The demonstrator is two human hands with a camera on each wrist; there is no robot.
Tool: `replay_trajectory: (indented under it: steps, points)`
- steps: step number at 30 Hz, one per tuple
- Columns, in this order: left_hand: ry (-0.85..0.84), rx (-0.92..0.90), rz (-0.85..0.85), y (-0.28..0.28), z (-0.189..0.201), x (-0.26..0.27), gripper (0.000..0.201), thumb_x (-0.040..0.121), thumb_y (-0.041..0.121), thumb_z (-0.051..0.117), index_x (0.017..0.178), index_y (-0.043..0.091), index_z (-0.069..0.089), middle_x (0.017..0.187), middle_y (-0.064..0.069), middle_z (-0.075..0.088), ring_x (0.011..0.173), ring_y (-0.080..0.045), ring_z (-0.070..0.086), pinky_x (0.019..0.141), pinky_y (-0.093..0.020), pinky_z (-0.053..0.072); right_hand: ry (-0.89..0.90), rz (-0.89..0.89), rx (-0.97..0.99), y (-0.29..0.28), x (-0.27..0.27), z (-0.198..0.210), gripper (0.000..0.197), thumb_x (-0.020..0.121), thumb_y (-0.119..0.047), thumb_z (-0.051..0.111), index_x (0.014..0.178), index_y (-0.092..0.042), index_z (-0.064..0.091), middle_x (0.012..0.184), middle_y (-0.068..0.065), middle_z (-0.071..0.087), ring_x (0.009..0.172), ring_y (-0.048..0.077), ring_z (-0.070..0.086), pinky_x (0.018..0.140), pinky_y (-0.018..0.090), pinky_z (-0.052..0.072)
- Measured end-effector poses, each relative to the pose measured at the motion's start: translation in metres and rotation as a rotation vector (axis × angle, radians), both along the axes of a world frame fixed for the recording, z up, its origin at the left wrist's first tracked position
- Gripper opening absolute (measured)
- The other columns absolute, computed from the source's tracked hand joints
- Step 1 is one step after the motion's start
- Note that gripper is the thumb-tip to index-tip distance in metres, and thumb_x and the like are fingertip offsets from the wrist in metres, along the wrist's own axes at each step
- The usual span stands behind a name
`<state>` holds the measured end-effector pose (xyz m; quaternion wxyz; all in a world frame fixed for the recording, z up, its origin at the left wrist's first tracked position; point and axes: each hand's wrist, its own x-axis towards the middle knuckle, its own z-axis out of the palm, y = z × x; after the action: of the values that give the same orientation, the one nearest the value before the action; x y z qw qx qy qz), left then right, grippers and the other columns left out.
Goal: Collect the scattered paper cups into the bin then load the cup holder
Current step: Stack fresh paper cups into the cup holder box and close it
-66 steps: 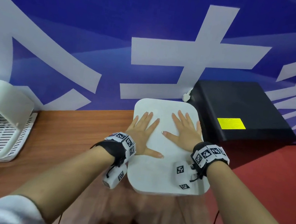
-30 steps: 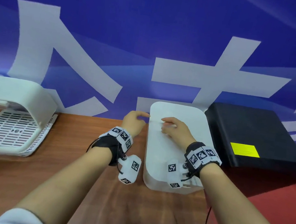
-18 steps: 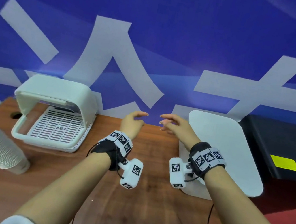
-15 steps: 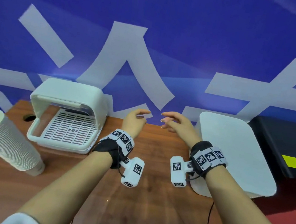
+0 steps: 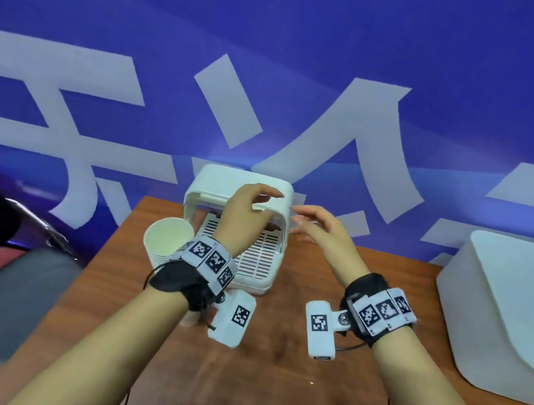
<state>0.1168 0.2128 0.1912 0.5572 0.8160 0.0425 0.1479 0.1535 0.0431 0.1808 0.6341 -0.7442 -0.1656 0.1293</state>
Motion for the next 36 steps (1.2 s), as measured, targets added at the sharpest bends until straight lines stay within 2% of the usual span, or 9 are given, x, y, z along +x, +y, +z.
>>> replay_trajectory:
  steps: [7, 11, 14, 17, 22, 26, 29, 33, 36]
  points:
    - [-0.016, 0.041, 0.014, 0.091, 0.019, -0.034, 0.027, 0.083, 0.005, 0.061, 0.103, 0.021, 0.068, 0.112, 0.009, 0.065, 0.111, -0.01, 0.058, 0.099, -0.034, 0.047, -0.041, 0.131, -0.02, 0.075, -0.02, 0.0, 0.022, 0.091, -0.008, 0.063, 0.112, -0.015, 0.064, 0.107, 0.008, 0.067, 0.102, 0.021, 0.064, 0.094, 0.024, 0.051]
    - [0.063, 0.023, 0.03, 0.145, -0.002, -0.05, 0.024, 0.089, 0.037, 0.061, 0.111, 0.031, 0.064, 0.12, 0.011, 0.063, 0.117, -0.009, 0.054, 0.105, -0.038, 0.04, -0.166, 0.191, -0.1, 0.112, -0.029, 0.008, 0.027, 0.089, -0.011, 0.067, 0.115, -0.013, 0.063, 0.117, 0.005, 0.063, 0.094, 0.002, 0.062, 0.087, 0.009, 0.046]
    - [0.168, -0.09, 0.008, 0.173, -0.018, -0.056, 0.04, 0.08, 0.065, 0.05, 0.109, 0.04, 0.064, 0.117, 0.016, 0.065, 0.122, -0.01, 0.052, 0.105, -0.043, 0.04, -0.219, 0.287, -0.235, 0.133, -0.03, 0.012, 0.039, 0.088, -0.024, 0.069, 0.125, -0.018, 0.058, 0.127, 0.0, 0.056, 0.111, 0.002, 0.056, 0.099, 0.017, 0.044]
    - [0.179, -0.27, -0.074, 0.179, -0.03, -0.058, 0.049, 0.081, 0.063, 0.047, 0.113, 0.03, 0.064, 0.115, 0.008, 0.069, 0.118, -0.012, 0.057, 0.107, -0.044, 0.038, -0.312, 0.447, -0.45, 0.147, -0.035, 0.01, 0.061, 0.083, -0.04, 0.072, 0.136, -0.026, 0.047, 0.137, -0.002, 0.047, 0.129, 0.009, 0.043, 0.112, 0.033, 0.036]
    - [0.268, -0.475, -0.194, 0.178, -0.037, -0.067, 0.055, 0.096, 0.049, 0.039, 0.125, 0.007, 0.059, 0.117, -0.013, 0.067, 0.113, -0.026, 0.06, 0.096, -0.039, 0.042, -0.393, 0.589, -0.587, 0.164, -0.044, -0.002, 0.09, 0.074, -0.041, 0.08, 0.148, -0.025, 0.031, 0.142, 0.003, 0.042, 0.133, 0.015, 0.033, 0.112, 0.032, 0.03]
    - [0.385, -0.453, -0.399, 0.186, -0.037, -0.068, 0.092, 0.048, 0.022, 0.069, 0.136, 0.017, 0.043, 0.138, -0.004, 0.051, 0.124, -0.027, 0.05, 0.092, -0.029, 0.048, -0.412, 0.492, -0.628, 0.166, -0.042, -0.001, 0.078, 0.071, -0.041, 0.082, 0.136, -0.02, 0.047, 0.131, 0.003, 0.048, 0.123, 0.015, 0.041, 0.107, 0.032, 0.036]
    - [0.32, -0.209, -0.577, 0.184, -0.048, -0.073, 0.113, 0.052, 0.008, 0.075, 0.148, 0.033, 0.019, 0.147, 0.009, 0.038, 0.132, -0.01, 0.043, 0.104, -0.027, 0.042, -0.434, 0.459, -0.648, 0.166, -0.04, 0.0, 0.073, 0.07, -0.044, 0.082, 0.132, -0.022, 0.051, 0.125, 0.003, 0.05, 0.118, 0.016, 0.041, 0.102, 0.032, 0.038]
    - [0.202, -0.103, -0.393, 0.16, -0.066, -0.068, 0.121, 0.058, 0.015, 0.091, 0.148, 0.033, 0.012, 0.139, 0.021, 0.036, 0.127, 0.009, 0.04, 0.1, -0.011, 0.037, -0.45, 0.407, -0.625, 0.166, -0.039, 0.004, 0.059, 0.07, -0.036, 0.082, 0.121, -0.019, 0.058, 0.114, -0.002, 0.053, 0.108, 0.013, 0.044, 0.091, 0.025, 0.038]
    - [0.102, -0.094, -0.182, 0.144, -0.074, -0.067, 0.099, 0.045, 0.039, 0.086, 0.13, 0.027, 0.038, 0.123, 0.01, 0.054, 0.114, -0.006, 0.055, 0.093, -0.026, 0.047, -0.467, 0.401, -0.648, 0.165, -0.039, 0.006, 0.048, 0.069, -0.035, 0.082, 0.108, -0.018, 0.059, 0.107, 0.0, 0.057, 0.099, 0.014, 0.048, 0.081, 0.027, 0.04]
